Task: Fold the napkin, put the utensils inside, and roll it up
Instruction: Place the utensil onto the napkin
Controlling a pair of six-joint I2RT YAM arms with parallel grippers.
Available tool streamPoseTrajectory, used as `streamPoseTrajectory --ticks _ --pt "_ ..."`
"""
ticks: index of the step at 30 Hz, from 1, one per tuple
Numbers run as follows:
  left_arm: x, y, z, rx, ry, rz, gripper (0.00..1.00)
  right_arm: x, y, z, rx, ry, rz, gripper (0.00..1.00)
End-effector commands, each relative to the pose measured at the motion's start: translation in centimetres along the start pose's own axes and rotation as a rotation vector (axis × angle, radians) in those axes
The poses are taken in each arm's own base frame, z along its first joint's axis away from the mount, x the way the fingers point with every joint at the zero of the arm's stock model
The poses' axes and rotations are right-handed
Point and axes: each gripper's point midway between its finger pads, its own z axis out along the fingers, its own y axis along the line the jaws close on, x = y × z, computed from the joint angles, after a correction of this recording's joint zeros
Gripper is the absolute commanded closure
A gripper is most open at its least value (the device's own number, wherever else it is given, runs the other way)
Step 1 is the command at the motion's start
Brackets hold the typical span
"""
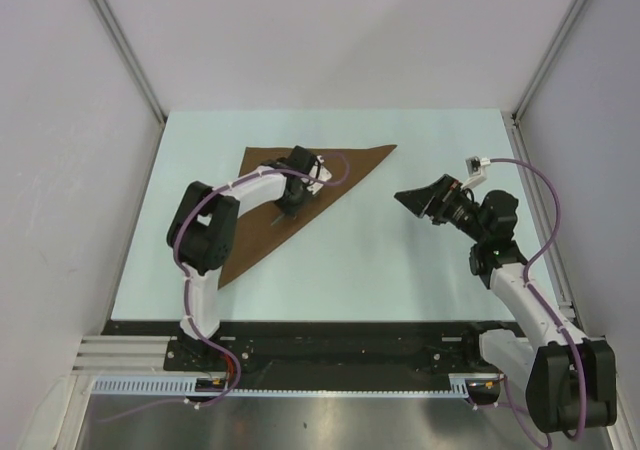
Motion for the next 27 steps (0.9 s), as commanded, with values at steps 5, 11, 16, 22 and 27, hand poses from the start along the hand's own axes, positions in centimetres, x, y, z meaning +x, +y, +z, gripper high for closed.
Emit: streamPoseTrajectory --ticks 5,11,16,22,27 --pt "-1.6 -0.8 0.4 0.010 -0.012 0.078 1.00 0.3 0.1 0.3 -0.034 0.012 0.007 0.00" --pt "-2.3 -0.8 0.9 0.003 0.008 0.080 1.00 0.5 -0.1 0.3 -0.027 0.018 0.006 0.00" --pt "-2.6 -0.6 0.8 -0.004 0.005 0.075 1.00 0.8 -0.5 0.3 -0.011 0.024 0.010 0.00" --pt "-3.4 -0.5 0.4 -0.001 -0.013 0.063 1.00 1.2 -0.7 0.4 -0.007 0.036 0.012 0.00" --pt "-4.5 -0.2 -0.1 -0.001 -0.040 0.057 1.00 1.4 -0.6 0.5 -0.007 0.042 0.011 0.00"
